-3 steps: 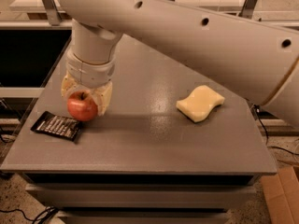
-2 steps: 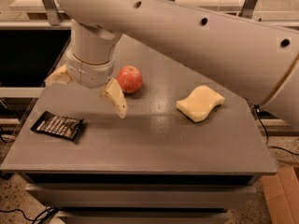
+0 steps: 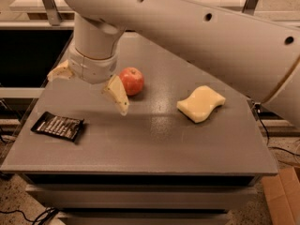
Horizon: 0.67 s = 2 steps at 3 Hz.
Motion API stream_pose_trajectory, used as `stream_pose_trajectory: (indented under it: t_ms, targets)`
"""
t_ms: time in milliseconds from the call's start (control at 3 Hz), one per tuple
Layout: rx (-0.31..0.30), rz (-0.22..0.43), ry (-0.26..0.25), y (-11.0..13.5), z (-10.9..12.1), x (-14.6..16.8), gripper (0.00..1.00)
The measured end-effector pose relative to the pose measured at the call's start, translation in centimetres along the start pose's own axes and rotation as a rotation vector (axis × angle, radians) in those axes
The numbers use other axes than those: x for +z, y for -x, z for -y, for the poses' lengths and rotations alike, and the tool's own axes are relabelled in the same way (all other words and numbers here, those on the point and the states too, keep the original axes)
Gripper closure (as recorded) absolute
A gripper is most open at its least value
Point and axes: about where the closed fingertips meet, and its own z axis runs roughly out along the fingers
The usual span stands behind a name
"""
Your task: Move apple near rxbar chocolate
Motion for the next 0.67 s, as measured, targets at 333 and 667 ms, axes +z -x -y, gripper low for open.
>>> stream_pose_trajectory:
  t_ms: [333, 667]
  targets:
    - [0.042, 0.015, -0.004, -3.50, 1.28, -1.75, 0.00]
    - [0.043, 0.012, -0.011, -3.62, 1.48, -2.06, 0.00]
